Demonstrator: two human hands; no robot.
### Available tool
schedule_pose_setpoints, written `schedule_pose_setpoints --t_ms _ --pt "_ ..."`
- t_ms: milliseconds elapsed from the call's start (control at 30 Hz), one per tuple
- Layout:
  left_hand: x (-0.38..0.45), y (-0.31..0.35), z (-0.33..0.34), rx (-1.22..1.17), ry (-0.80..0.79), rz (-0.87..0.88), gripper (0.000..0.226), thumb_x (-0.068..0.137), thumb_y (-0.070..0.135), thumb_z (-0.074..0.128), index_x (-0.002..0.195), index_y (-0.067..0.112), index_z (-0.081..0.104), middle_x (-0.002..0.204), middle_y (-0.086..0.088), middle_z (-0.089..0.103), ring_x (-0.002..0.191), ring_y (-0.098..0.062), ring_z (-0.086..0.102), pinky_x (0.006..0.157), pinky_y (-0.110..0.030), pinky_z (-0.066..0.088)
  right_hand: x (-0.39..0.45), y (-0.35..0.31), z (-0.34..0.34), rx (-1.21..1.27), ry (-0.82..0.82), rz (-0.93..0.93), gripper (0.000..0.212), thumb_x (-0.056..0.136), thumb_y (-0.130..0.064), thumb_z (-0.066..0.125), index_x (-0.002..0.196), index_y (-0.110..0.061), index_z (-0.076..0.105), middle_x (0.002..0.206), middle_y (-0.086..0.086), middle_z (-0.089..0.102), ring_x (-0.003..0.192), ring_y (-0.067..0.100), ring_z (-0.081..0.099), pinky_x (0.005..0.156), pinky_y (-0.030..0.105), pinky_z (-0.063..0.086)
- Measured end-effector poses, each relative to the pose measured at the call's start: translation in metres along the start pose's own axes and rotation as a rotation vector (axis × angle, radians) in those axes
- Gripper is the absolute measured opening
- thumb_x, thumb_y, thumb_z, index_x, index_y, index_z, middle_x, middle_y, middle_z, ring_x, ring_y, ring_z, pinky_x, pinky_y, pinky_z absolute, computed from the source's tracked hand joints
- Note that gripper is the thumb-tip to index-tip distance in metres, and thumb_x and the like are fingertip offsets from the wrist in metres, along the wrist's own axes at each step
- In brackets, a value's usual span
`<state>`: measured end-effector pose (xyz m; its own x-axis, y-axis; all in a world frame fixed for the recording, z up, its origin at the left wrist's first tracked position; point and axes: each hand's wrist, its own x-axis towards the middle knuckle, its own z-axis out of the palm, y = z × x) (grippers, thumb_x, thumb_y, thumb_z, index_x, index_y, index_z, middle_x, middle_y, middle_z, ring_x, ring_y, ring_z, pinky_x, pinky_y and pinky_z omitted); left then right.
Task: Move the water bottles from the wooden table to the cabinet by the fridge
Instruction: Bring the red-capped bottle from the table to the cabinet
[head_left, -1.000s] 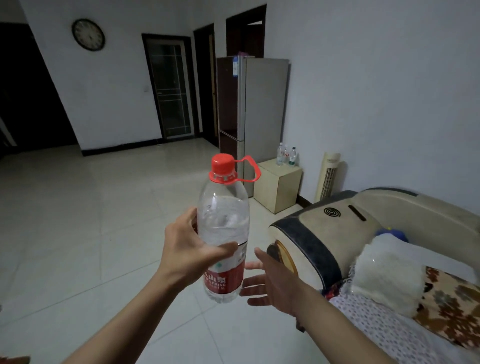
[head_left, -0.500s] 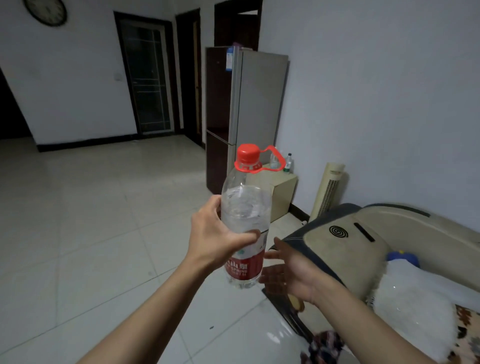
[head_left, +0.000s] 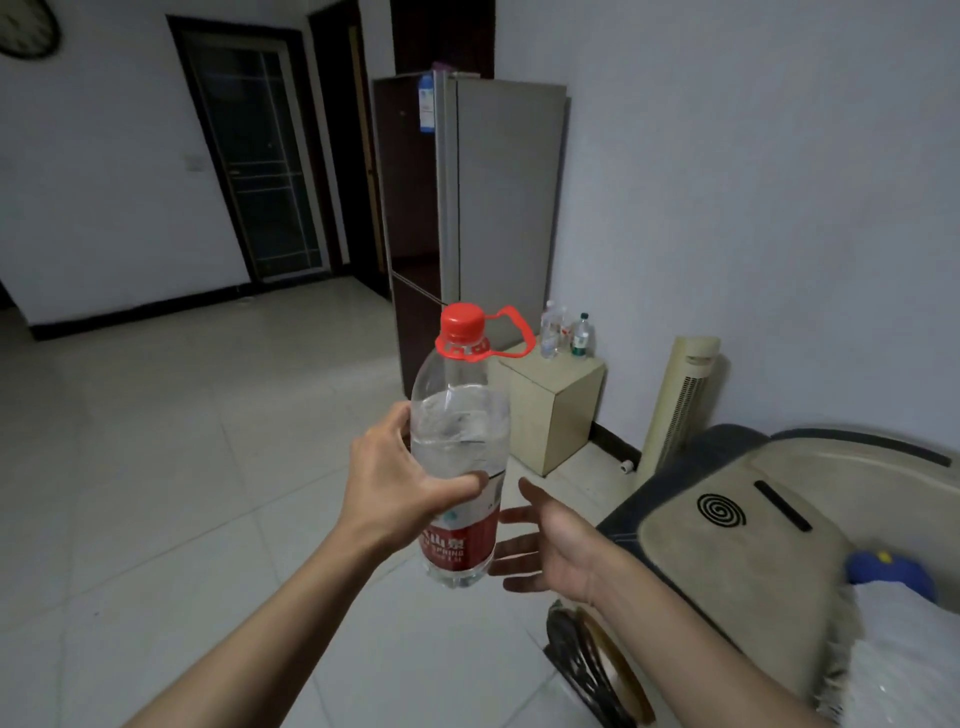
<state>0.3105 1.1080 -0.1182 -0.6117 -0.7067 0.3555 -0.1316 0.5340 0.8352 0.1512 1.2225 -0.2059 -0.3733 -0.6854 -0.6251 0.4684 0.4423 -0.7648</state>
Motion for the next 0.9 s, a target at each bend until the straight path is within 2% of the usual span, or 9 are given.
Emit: schedule_pose_setpoints --t_ms 167,267,433,600,733,900 --pt "0.084 -0.017 0.014 -0.021 0.002 0.01 0.07 0.05 0.031 0.092 0.113 0.021 0.064 0.098 0.013 0.072 0.085 0.003 0.069 0.065 -0.013 0.056 0.062 -0.07 -0.011 -0.024 -0.003 -0.012 0.059 0.096 -0.062 0.04 0.124 -0.013 0.055 0.11 0.022 0.071 0.102 0.036 0.069 0.094 0.049 0.052" --pt "0.129 -0.035 0.018 -0.061 0.002 -0.013 0.076 0.046 0.043 0.086 0.116 0.023 0.064 0.098 0.014 0.073 0.086 0.002 0.07 0.065 -0.015 0.057 0.097 -0.103 -0.015 -0.035 0.005 -0.003 0.059 0.097 -0.063 0.038 0.123 -0.012 0.055 0.112 0.023 0.07 0.101 0.036 0.069 0.095 0.049 0.052" --pt "0.205 -0.081 0.025 -0.1 -0.01 -0.019 0.072 0.044 0.042 0.085 0.11 0.024 0.065 0.094 0.011 0.075 0.083 -0.001 0.072 0.066 -0.023 0.061 0.173 -0.146 -0.01 -0.072 0.032 0.034 0.059 0.096 -0.064 0.038 0.123 -0.014 0.054 0.114 0.022 0.069 0.102 0.035 0.07 0.097 0.049 0.052" --pt "0.293 -0.127 0.03 -0.155 -0.047 0.002 0.07 0.043 0.041 0.086 0.108 0.024 0.065 0.093 0.011 0.074 0.082 0.0 0.071 0.067 -0.026 0.062 0.245 -0.191 0.001 -0.051 0.127 0.04 0.063 0.095 -0.065 0.039 0.127 -0.013 0.053 0.118 0.023 0.068 0.101 0.035 0.071 0.094 0.049 0.053" --pt "0.363 -0.158 0.033 -0.186 -0.095 0.004 0.065 0.043 0.039 0.087 0.101 0.025 0.064 0.088 0.011 0.074 0.078 0.001 0.07 0.067 -0.029 0.062 0.292 -0.226 0.0 -0.035 0.179 0.031 0.065 0.094 -0.066 0.04 0.131 -0.014 0.051 0.118 0.023 0.069 0.102 0.034 0.071 0.085 0.044 0.056" --pt "0.431 -0.189 0.052 -0.224 -0.144 -0.01 0.068 0.041 0.04 0.086 0.104 0.024 0.065 0.089 0.012 0.074 0.08 0.001 0.071 0.068 -0.028 0.062 0.346 -0.256 -0.013 0.022 0.219 0.061 0.075 0.087 -0.074 0.045 0.132 -0.015 0.054 0.117 0.023 0.069 0.101 0.033 0.072 0.078 0.042 0.058"
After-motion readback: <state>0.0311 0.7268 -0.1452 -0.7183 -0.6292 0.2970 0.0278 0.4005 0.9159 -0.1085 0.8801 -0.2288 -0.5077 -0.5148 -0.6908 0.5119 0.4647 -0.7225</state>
